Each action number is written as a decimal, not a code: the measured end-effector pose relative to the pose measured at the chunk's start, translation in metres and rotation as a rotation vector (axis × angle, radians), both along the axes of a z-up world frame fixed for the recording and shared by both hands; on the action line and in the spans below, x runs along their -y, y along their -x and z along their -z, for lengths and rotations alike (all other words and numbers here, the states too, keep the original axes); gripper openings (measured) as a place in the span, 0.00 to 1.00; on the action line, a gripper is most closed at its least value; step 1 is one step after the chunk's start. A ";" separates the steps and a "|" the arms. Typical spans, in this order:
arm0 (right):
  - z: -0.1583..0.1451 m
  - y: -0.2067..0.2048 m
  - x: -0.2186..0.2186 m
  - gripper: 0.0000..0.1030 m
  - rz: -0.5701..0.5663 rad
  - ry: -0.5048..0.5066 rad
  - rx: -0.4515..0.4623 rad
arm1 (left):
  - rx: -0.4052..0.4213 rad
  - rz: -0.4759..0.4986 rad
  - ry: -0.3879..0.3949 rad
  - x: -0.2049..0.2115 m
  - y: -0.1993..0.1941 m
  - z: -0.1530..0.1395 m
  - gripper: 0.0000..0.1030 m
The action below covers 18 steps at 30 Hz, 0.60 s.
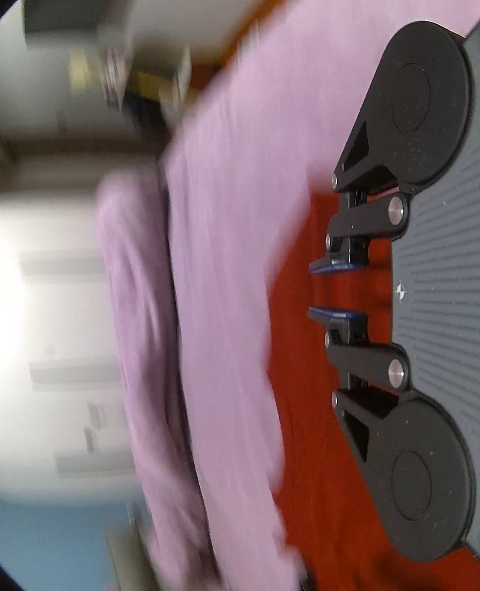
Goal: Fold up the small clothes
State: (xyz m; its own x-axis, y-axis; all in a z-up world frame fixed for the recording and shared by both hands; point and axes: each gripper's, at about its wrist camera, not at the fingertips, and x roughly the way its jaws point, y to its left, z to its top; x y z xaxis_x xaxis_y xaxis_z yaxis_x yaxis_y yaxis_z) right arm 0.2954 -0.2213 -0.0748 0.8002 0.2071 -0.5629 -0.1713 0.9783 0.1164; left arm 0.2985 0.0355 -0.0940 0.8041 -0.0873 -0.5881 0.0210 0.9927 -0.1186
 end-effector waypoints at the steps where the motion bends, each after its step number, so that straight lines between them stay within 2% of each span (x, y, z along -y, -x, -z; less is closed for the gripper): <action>1: 0.005 -0.001 -0.015 0.18 -0.058 0.003 -0.002 | -0.008 0.001 -0.043 0.008 -0.005 0.007 0.63; 3: 0.019 -0.008 -0.034 0.18 -0.101 0.065 -0.007 | -0.025 -0.041 -0.115 0.015 -0.014 0.021 0.63; 5: 0.032 -0.019 -0.029 0.18 -0.030 0.136 -0.050 | -0.032 -0.067 -0.145 0.010 -0.021 0.032 0.69; 6: 0.035 -0.025 -0.017 0.18 0.015 0.127 -0.071 | -0.016 -0.068 -0.146 0.006 -0.021 0.036 0.75; 7: 0.036 -0.027 0.001 0.16 0.057 0.087 -0.075 | -0.012 -0.080 -0.136 -0.001 -0.022 0.039 0.81; 8: 0.035 -0.029 0.020 0.15 0.090 0.056 -0.070 | -0.027 -0.094 -0.099 -0.009 -0.024 0.042 0.82; 10: 0.033 -0.027 0.049 0.02 0.135 0.061 -0.050 | -0.041 -0.112 0.009 -0.028 -0.028 0.046 0.83; 12: 0.036 -0.023 0.069 0.02 0.213 0.104 -0.049 | -0.038 -0.117 0.046 -0.033 -0.028 0.048 0.83; 15: 0.029 -0.016 0.089 0.02 0.286 0.025 -0.072 | -0.044 -0.114 0.019 -0.029 -0.026 0.046 0.83; 17: 0.019 -0.001 0.092 0.11 0.337 0.042 -0.071 | -0.060 -0.110 0.002 -0.028 -0.022 0.040 0.83; 18: 0.013 0.009 0.096 0.19 0.353 0.000 -0.065 | -0.067 -0.108 -0.005 -0.027 -0.019 0.038 0.82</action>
State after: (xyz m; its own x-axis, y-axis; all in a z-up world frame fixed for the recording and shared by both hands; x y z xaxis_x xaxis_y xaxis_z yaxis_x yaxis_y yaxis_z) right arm 0.2868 -0.3171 -0.0879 0.7851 -0.0759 -0.6147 0.1850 0.9759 0.1158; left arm 0.3179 0.0628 -0.1317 0.7678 0.0007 -0.6407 -0.0934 0.9894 -0.1109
